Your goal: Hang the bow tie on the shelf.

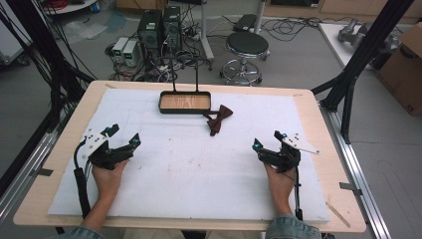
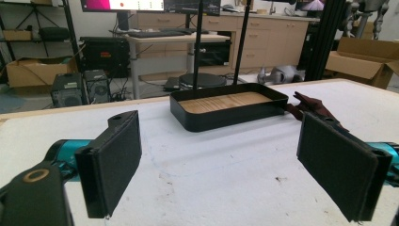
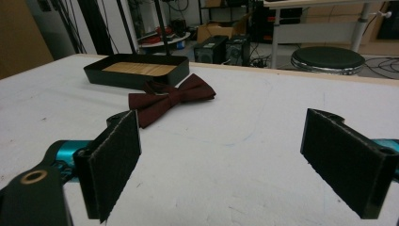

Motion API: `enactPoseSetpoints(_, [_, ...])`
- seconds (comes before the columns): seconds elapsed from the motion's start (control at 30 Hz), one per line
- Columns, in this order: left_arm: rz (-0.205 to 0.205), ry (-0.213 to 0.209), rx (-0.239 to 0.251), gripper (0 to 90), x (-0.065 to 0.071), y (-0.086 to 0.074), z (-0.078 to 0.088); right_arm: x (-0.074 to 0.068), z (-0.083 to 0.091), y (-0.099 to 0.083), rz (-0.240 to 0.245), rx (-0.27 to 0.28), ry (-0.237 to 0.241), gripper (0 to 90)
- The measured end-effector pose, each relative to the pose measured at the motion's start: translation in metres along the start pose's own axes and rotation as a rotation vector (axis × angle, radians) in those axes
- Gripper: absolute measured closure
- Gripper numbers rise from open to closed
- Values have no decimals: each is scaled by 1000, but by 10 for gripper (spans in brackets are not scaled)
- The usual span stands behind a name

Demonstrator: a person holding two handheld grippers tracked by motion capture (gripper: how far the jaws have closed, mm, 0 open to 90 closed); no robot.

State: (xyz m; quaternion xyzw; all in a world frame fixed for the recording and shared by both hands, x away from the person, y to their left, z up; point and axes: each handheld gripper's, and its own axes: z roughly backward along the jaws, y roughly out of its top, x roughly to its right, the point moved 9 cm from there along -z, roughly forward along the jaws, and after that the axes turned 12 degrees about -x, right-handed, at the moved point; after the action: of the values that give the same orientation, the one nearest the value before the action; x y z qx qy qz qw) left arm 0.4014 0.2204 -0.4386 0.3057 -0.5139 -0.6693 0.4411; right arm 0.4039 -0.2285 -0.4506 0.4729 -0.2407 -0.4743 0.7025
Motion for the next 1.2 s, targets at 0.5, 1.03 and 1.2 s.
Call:
enactPoseSetpoints(0.5, [-17, -13, -6, 148, 4, -2, -1, 1, -1, 0, -11, 3, 3, 119])
enactPoseSetpoints(1.03, [-2, -26, -4, 149, 4, -2, -2, 2, 0, -1, -2, -4, -14, 120])
enactPoseSetpoints(1.2, [-2, -24, -6, 149, 4, -2, -2, 4, 1, 0, -5, 0, -31, 121])
